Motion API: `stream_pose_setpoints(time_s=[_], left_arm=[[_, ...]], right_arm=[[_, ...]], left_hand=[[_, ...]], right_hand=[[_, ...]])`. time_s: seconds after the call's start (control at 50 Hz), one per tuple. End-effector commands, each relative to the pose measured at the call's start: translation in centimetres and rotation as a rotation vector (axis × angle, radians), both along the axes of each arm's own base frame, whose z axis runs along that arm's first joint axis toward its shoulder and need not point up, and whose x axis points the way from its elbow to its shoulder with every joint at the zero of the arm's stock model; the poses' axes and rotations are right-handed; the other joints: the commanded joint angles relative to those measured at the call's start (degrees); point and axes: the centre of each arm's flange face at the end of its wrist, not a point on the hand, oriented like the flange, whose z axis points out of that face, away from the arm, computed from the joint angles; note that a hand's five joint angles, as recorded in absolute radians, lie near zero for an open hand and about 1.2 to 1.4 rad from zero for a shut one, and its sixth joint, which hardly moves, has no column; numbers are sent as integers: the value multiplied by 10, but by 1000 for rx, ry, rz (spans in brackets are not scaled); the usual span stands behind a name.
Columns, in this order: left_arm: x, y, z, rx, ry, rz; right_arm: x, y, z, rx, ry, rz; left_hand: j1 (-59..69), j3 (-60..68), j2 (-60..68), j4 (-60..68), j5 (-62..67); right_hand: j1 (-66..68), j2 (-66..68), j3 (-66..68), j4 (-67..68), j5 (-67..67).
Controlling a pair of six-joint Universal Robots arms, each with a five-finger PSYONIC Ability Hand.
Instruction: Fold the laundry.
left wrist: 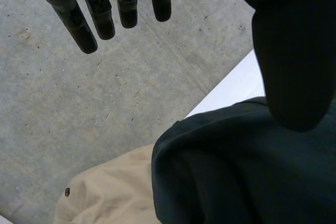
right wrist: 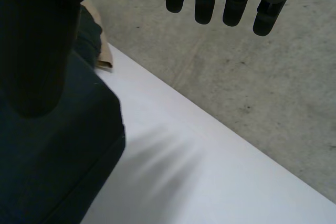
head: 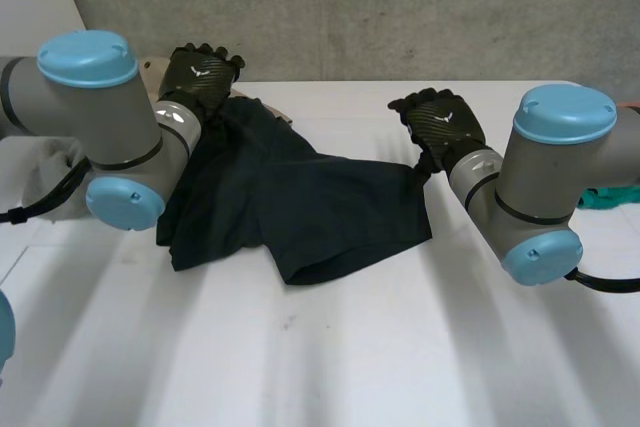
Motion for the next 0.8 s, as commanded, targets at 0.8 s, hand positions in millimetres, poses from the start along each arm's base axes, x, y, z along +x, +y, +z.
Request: stream_pose_setpoints(time_s=[0.8], left_arm=[[36,-11,10,75,-21,252]], right_arm=[[-14,-6,-10,24,89,26]], left_hand=[[694,682,685,690,674]], right_hand=[[-25,-18,-20,-25,-27]])
